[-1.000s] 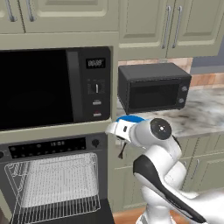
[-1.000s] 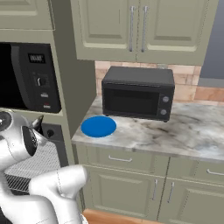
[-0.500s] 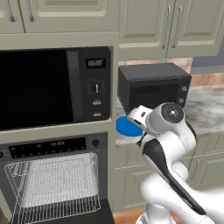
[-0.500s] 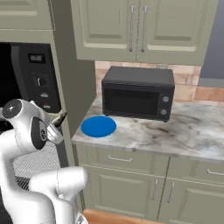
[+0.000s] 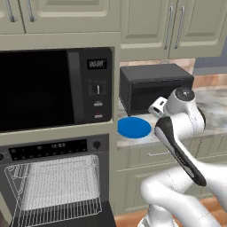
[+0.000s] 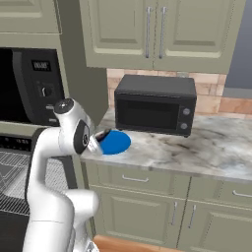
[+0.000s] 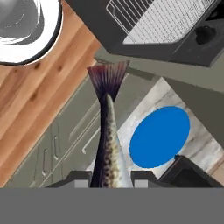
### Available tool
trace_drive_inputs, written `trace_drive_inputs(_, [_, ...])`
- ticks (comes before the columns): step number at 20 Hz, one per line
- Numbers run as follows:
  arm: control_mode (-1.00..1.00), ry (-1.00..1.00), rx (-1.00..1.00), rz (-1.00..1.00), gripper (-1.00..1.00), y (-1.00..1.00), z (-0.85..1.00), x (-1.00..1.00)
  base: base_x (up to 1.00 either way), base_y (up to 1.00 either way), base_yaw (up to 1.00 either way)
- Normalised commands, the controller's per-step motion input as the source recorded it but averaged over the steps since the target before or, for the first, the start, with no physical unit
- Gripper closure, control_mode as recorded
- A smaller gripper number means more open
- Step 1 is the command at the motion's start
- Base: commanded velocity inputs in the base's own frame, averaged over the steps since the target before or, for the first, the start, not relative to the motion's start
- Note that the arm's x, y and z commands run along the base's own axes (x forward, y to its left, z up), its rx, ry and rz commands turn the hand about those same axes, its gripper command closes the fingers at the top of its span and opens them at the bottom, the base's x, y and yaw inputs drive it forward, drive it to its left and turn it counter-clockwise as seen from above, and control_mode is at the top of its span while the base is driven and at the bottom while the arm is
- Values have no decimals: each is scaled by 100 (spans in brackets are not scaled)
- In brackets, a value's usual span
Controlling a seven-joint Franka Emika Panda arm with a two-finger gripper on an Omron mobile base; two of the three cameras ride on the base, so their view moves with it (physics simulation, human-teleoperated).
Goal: Take the fish from the oven and place it on the plate on the counter.
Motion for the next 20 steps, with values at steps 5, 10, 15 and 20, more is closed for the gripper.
trace_drive_inputs(5, [-100, 25, 20, -25, 100, -68, 0, 61, 0, 0, 0])
trace_drive_inputs(10, [-100, 3, 9, 17, 100, -27, -4, 26, 0, 0, 0])
trace_drive_inputs(15, [-100, 0, 1, 35, 100, -5, -10, 4, 0, 0, 0])
trace_drive_inputs(20, [-100, -2, -7, 23, 100, 0, -10, 0, 0, 0, 0])
